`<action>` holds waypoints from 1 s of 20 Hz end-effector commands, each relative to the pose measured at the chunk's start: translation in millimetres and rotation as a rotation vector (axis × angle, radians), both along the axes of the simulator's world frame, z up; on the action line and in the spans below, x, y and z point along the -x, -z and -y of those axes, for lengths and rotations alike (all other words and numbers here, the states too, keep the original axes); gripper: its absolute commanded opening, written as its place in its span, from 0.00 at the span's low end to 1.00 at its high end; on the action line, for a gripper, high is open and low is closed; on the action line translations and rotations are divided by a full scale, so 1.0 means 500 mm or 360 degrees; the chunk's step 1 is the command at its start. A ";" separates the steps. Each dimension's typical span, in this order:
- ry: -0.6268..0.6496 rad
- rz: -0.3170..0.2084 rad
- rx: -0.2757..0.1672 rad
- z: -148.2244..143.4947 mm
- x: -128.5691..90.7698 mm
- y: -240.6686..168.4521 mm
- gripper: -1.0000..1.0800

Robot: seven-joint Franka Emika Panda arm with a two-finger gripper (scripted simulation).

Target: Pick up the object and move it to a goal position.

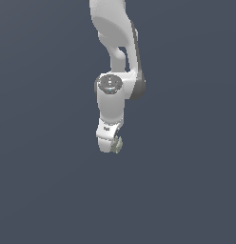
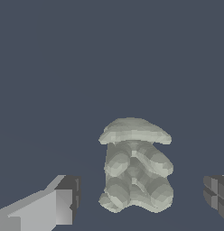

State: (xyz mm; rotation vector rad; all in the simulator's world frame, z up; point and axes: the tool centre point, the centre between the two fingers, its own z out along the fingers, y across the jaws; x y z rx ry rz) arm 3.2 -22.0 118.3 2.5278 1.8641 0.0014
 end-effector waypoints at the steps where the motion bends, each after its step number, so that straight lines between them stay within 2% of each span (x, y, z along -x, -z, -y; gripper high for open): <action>1: -0.0002 -0.0002 0.0000 0.000 0.002 0.027 0.96; 9: -0.0004 -0.0002 -0.0001 0.000 0.000 0.067 0.96; 10: -0.0004 -0.0002 -0.0001 0.000 0.000 0.067 0.00; 20: -0.0005 0.0000 0.0000 0.000 -0.001 0.066 0.00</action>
